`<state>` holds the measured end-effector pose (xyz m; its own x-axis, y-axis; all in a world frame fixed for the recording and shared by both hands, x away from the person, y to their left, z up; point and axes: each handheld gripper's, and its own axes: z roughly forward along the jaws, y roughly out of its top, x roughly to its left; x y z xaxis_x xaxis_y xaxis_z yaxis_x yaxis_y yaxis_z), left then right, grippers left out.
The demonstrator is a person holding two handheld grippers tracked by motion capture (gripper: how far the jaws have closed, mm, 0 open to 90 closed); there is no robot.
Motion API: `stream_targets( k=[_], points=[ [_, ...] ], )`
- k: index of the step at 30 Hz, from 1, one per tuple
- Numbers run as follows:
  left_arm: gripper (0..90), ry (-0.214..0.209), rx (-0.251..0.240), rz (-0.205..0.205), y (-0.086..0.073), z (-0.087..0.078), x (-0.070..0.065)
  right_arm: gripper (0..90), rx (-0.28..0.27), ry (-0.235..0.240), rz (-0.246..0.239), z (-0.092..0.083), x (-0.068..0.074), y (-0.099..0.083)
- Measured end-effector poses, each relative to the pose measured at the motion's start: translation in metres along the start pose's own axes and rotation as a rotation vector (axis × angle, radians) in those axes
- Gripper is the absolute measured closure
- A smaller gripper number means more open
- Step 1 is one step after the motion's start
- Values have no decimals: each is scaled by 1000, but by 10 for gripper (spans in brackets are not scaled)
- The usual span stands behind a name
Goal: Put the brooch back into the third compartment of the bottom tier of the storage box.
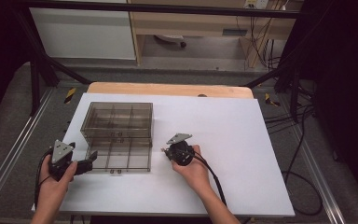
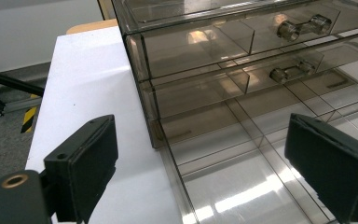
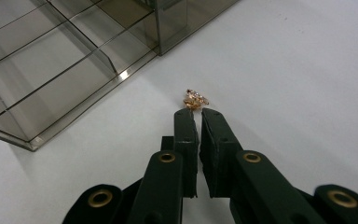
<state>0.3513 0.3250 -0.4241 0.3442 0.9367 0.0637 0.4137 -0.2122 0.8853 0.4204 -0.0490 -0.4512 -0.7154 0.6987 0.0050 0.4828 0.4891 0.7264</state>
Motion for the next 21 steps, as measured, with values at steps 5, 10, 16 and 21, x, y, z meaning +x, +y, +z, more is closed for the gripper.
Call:
stream_targets(
  k=[5,10,16,21],
  points=[
    [97,1,-1,-3,0,0,1,796,-8,0,2,2,0,0],
    [97,3,0,0,0,0,1,710,-23,6,10,7,-1,4],
    [96,6,0,-2,0,0,1,682,-28,33,51,12,2,14],
    [96,4,1,2,0,-1,1,704,-4,10,47,20,7,17]
  ],
)
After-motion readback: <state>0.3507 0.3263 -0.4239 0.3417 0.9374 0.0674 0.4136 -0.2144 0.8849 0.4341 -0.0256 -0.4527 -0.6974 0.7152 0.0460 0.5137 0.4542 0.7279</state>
